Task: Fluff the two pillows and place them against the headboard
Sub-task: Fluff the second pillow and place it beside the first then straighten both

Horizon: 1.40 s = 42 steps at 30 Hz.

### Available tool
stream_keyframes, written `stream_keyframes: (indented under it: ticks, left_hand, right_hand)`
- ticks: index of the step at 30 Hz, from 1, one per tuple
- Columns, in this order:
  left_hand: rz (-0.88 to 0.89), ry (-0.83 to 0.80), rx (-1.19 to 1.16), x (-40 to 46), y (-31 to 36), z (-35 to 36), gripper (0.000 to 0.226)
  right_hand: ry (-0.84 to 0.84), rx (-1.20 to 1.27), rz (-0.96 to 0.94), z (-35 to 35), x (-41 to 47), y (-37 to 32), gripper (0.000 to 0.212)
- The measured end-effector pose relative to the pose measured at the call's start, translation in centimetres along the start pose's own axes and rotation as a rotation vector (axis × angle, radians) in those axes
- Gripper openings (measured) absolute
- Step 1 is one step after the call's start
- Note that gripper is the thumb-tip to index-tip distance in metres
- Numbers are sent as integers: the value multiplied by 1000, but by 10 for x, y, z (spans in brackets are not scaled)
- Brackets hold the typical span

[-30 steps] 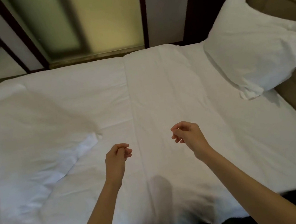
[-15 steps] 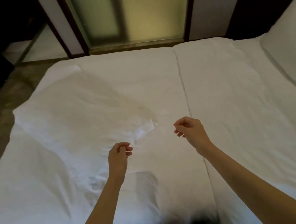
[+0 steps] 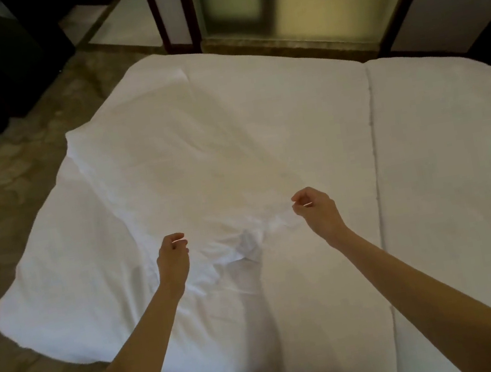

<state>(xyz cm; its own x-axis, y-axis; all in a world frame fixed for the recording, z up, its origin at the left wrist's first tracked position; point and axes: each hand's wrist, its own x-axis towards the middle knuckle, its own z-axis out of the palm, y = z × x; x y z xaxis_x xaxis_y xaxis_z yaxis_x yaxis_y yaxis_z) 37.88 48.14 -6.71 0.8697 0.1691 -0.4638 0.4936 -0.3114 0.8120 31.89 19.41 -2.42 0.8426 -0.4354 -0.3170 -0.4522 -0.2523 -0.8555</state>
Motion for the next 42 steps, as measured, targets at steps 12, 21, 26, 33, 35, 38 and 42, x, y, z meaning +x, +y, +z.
stream_keyframes:
  ticks: [12,21,26,33,35,38,42]
  left_hand:
    - [-204,92,153,181,21,-55,53]
    - [-423,118,53,286,19,-65,84]
    - [-445,108,-74,314,10,-52,95]
    - [-471,157,-124,331,1,-45,105]
    - [-451,122,-143,331,1,-48,97]
    - [-409,58,-198,323,5,-50,71]
    - [-347,51,-274,309,15,-44,53]
  right_hand:
    - [-46,-221,117,112,146,-34,33]
    - [-9,-501,230,167,249,-39,68]
    - [-2,-681,318,190,281,-19,87]
    - [-106,-790,378,211,282,15,97]
    - [-73,-827,293,216,282,16,86]
    - [-102,-849,205,211,282,13,64]
    - [-113,-837,177,204,272,13,47]
